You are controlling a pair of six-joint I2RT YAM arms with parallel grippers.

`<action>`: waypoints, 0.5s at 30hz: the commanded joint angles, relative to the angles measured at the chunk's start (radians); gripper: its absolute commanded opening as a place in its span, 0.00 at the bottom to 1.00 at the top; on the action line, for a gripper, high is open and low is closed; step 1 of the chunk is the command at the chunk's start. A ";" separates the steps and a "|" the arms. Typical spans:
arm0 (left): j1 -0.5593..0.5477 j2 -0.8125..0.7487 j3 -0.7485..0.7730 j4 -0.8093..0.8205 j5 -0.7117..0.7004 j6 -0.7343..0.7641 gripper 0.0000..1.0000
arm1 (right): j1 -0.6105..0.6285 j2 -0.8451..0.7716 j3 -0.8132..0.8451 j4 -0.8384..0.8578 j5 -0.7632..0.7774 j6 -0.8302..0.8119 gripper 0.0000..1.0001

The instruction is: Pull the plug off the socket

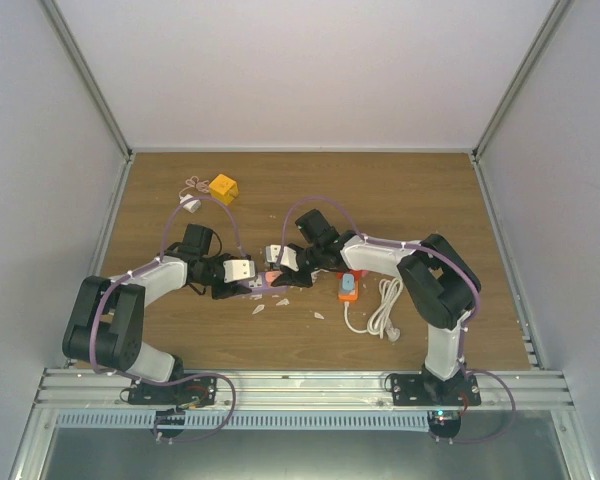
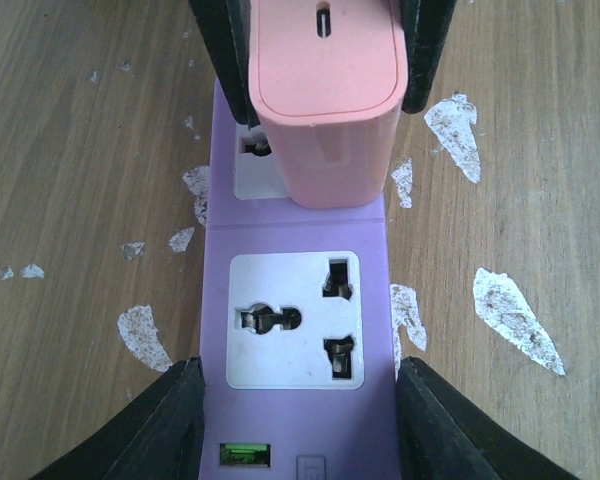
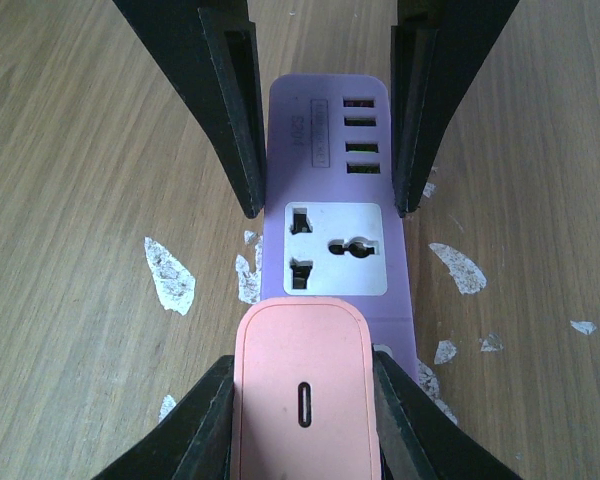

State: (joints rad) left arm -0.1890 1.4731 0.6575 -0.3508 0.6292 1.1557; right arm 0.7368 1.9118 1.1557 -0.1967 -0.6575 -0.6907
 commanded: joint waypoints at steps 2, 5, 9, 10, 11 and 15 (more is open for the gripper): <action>-0.013 0.012 -0.043 0.026 -0.042 0.012 0.42 | 0.012 0.031 -0.023 -0.044 0.030 0.007 0.05; -0.015 0.019 -0.054 0.029 -0.051 0.016 0.40 | 0.012 0.025 -0.013 -0.054 0.010 0.018 0.05; -0.018 0.017 -0.064 0.035 -0.056 0.017 0.40 | 0.009 0.021 -0.002 -0.063 -0.014 0.028 0.05; -0.017 0.015 -0.061 0.031 -0.054 0.012 0.40 | 0.010 0.021 -0.004 -0.064 -0.013 0.024 0.05; -0.016 0.009 -0.056 0.028 -0.050 0.005 0.42 | 0.009 0.021 -0.007 -0.062 -0.007 0.018 0.05; 0.000 -0.026 -0.021 -0.004 0.007 -0.021 0.61 | 0.012 0.026 -0.030 -0.043 0.039 -0.008 0.05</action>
State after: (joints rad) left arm -0.1959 1.4601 0.6334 -0.3099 0.6388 1.1648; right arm 0.7368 1.9118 1.1576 -0.1940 -0.6594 -0.6758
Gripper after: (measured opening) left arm 0.533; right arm 0.288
